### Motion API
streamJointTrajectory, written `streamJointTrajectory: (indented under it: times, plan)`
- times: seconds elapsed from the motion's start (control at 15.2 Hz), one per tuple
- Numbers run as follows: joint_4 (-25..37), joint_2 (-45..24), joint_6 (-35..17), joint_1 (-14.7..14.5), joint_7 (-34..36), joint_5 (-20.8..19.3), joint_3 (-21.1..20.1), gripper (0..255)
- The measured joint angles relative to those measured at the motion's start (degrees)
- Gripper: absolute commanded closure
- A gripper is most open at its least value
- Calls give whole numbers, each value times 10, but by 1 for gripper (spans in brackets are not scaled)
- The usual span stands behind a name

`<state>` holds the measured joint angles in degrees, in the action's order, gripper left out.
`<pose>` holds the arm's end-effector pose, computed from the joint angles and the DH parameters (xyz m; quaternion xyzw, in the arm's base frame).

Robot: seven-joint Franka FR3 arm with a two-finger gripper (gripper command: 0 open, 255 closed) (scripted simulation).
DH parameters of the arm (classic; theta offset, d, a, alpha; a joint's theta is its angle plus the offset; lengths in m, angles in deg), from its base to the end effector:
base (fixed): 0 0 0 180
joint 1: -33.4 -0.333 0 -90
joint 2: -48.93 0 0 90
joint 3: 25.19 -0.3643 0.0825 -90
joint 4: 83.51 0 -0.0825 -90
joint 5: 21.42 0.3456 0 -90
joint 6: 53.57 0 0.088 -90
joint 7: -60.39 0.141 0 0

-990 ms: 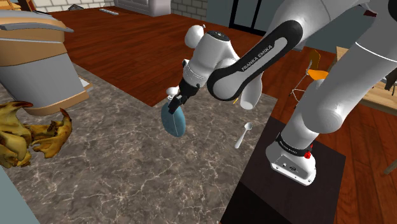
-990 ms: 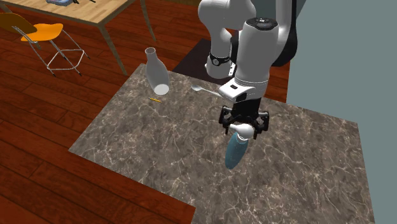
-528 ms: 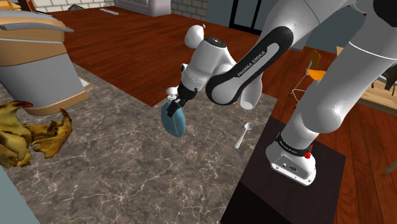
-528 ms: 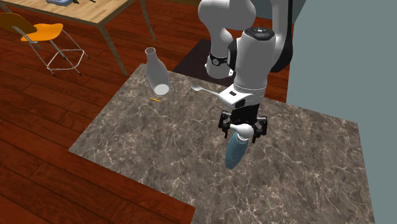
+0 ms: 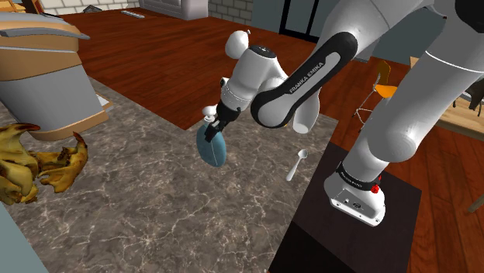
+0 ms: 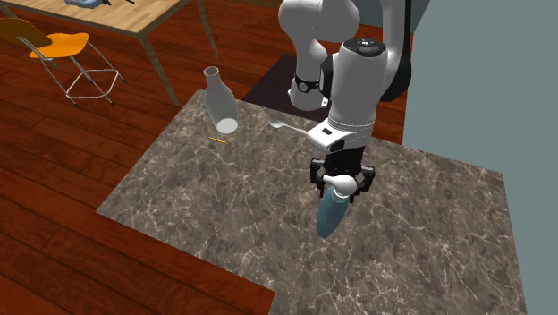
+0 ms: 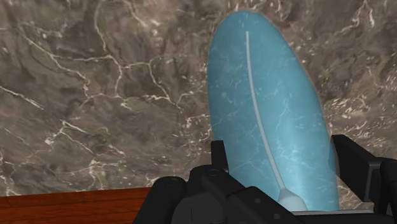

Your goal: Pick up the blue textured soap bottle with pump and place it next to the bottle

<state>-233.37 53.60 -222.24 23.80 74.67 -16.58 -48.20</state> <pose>0.3852 0.2413 0.3690 -0.9723 -0.1201 -0.1839 0.0805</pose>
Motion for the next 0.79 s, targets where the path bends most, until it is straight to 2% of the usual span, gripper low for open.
streamJointTrajectory:
  times: [0.4, 0.79]
  plan:
    - [0, 4, 4, -1, -3, 4, 1, 255]
    - [10, 47, 56, -14, -26, 36, 11, 255]
